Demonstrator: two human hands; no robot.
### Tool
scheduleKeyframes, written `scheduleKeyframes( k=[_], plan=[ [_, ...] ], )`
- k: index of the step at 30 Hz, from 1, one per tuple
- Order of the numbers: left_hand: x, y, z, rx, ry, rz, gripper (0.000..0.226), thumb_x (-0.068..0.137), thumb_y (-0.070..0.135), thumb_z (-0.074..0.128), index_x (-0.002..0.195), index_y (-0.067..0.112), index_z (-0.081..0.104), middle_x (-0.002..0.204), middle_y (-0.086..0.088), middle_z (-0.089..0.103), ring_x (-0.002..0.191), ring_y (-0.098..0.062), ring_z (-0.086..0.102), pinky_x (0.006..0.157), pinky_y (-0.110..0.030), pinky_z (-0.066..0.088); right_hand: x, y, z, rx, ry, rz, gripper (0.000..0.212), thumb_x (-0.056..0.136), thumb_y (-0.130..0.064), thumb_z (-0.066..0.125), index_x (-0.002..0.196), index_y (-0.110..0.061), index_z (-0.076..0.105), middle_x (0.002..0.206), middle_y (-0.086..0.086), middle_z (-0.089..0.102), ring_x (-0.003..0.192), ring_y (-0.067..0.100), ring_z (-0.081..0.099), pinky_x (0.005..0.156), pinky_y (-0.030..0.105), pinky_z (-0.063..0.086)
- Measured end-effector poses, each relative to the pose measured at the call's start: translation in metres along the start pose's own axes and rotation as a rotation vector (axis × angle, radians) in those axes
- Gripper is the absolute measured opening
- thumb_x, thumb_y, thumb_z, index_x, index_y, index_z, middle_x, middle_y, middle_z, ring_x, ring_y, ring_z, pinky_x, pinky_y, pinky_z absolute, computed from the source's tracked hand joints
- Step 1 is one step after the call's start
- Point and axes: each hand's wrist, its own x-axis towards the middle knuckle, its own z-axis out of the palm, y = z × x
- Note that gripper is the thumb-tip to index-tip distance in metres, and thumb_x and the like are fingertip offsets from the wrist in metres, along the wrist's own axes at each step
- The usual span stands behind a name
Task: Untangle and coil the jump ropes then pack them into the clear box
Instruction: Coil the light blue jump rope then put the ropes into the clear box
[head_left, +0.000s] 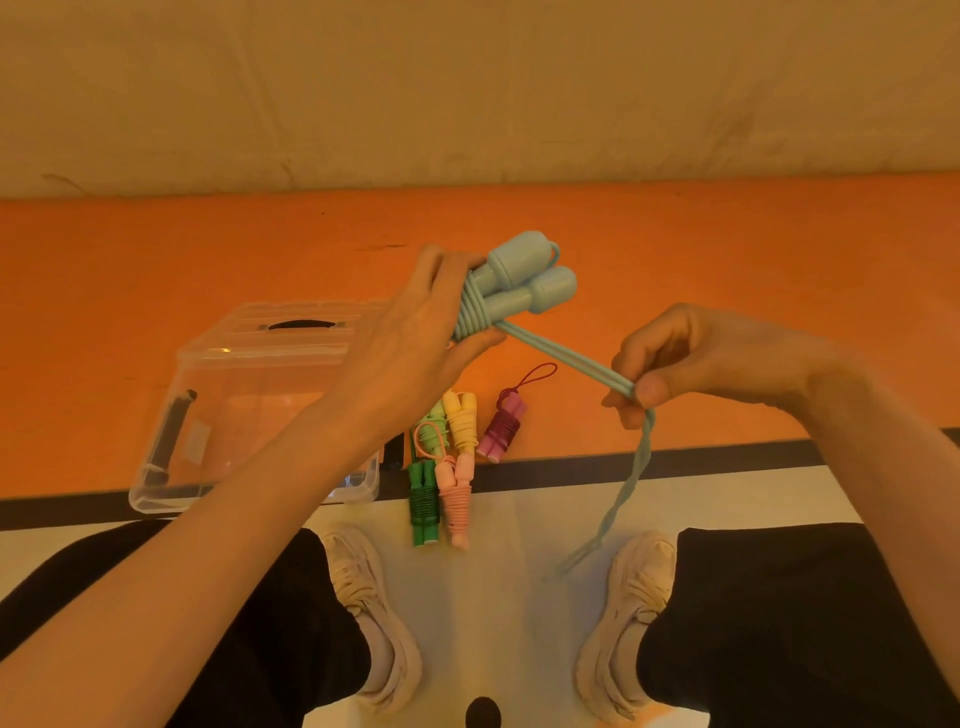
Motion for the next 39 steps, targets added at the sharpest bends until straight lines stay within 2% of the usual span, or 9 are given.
scheduleKeyframes(
  k=[5, 12, 18, 21, 26, 30, 33, 36, 39],
  plan=[
    [0.003, 0.006, 0.002, 0.164, 0.009, 0.012, 0.059, 0.085, 0.045, 0.056, 0.132, 0.011, 0.047, 0.121, -0.008, 0.052, 0.087, -0.027, 0.057, 0.054, -0.032, 0.034, 0.016, -0.005, 0.016, 0.066, -0.075, -0.103, 0.028, 0.064, -0.049, 0.081, 0.076, -0.024, 0.076, 0.076, -0.001, 0.073, 0.081, 0.017, 0.067, 0.097, 0.051, 0.045],
    [0.0, 0.011, 0.004, 0.221, 0.013, -0.02, 0.064, 0.079, 0.05, 0.051, 0.129, 0.01, 0.051, 0.116, -0.01, 0.055, 0.086, -0.029, 0.058, 0.052, -0.03, 0.029, 0.023, -0.013, 0.027, 0.148, -0.059, -0.142, 0.02, 0.069, -0.039, 0.078, 0.077, -0.021, 0.076, 0.075, -0.001, 0.074, 0.079, 0.014, 0.069, 0.081, 0.023, 0.051],
    [0.0, 0.004, -0.001, 0.21, 0.037, -0.023, 0.056, 0.081, 0.045, 0.056, 0.126, 0.011, 0.053, 0.113, -0.009, 0.057, 0.082, -0.029, 0.059, 0.053, -0.029, 0.03, 0.016, -0.023, 0.034, 0.052, 0.028, -0.124, 0.007, 0.079, -0.013, 0.067, 0.078, -0.011, 0.073, 0.063, -0.002, 0.067, 0.071, 0.024, 0.062, 0.08, 0.032, 0.053],
    [0.003, -0.008, -0.01, 0.223, 0.093, -0.068, 0.053, 0.083, 0.045, 0.057, 0.125, 0.012, 0.054, 0.111, -0.008, 0.056, 0.081, -0.029, 0.058, 0.055, -0.029, 0.03, 0.004, -0.023, 0.024, -0.079, 0.166, -0.069, 0.019, 0.079, -0.025, 0.07, 0.094, -0.015, 0.074, 0.058, 0.002, 0.059, 0.066, 0.022, 0.053, 0.072, 0.028, 0.047],
    [0.007, -0.025, -0.021, 0.284, 0.142, -0.172, 0.053, 0.082, 0.039, 0.069, 0.126, 0.015, 0.054, 0.115, -0.008, 0.057, 0.09, -0.034, 0.06, 0.058, -0.032, 0.031, -0.022, -0.017, 0.001, -0.218, 0.393, 0.012, 0.03, 0.073, -0.034, 0.067, 0.092, -0.011, 0.075, 0.058, 0.006, 0.054, 0.058, 0.011, 0.05, 0.064, 0.023, 0.044],
    [0.006, -0.023, -0.015, 0.284, 0.076, -0.128, 0.052, 0.079, 0.039, 0.07, 0.123, 0.015, 0.057, 0.108, -0.008, 0.058, 0.086, -0.034, 0.06, 0.057, -0.035, 0.039, -0.025, -0.015, -0.006, -0.264, 0.686, -0.166, 0.018, 0.077, -0.033, 0.066, 0.088, -0.02, 0.074, 0.06, -0.006, 0.061, 0.061, 0.005, 0.05, 0.058, 0.015, 0.038],
    [0.007, -0.02, -0.013, 0.289, 0.041, -0.105, 0.051, 0.077, 0.043, 0.068, 0.121, 0.017, 0.058, 0.105, -0.006, 0.059, 0.085, -0.031, 0.06, 0.057, -0.033, 0.036, -0.011, -0.016, -0.011, -0.331, 0.862, -0.345, 0.012, 0.084, -0.027, 0.072, 0.093, -0.019, 0.071, 0.068, -0.017, 0.067, 0.069, 0.001, 0.057, 0.066, 0.023, 0.045],
    [0.008, -0.016, -0.01, 0.249, -0.003, -0.089, 0.061, 0.072, 0.057, 0.049, 0.119, 0.018, 0.059, 0.105, -0.004, 0.06, 0.084, -0.03, 0.06, 0.06, -0.037, 0.046, 0.003, -0.019, -0.014, -0.34, 0.969, -0.46, 0.004, 0.086, -0.025, 0.068, 0.089, -0.025, 0.069, 0.067, -0.021, 0.066, 0.069, 0.002, 0.057, 0.068, 0.03, 0.046],
    [0.005, -0.012, -0.008, 0.213, -0.049, -0.043, 0.067, 0.067, 0.061, 0.039, 0.115, 0.02, 0.061, 0.102, -0.001, 0.062, 0.081, -0.029, 0.06, 0.057, -0.035, 0.043, 0.016, -0.023, -0.013, -0.316, 1.022, -0.493, 0.009, 0.088, -0.021, 0.066, 0.087, -0.029, 0.067, 0.061, -0.025, 0.063, 0.064, -0.006, 0.055, 0.064, 0.02, 0.044]
  ],
)
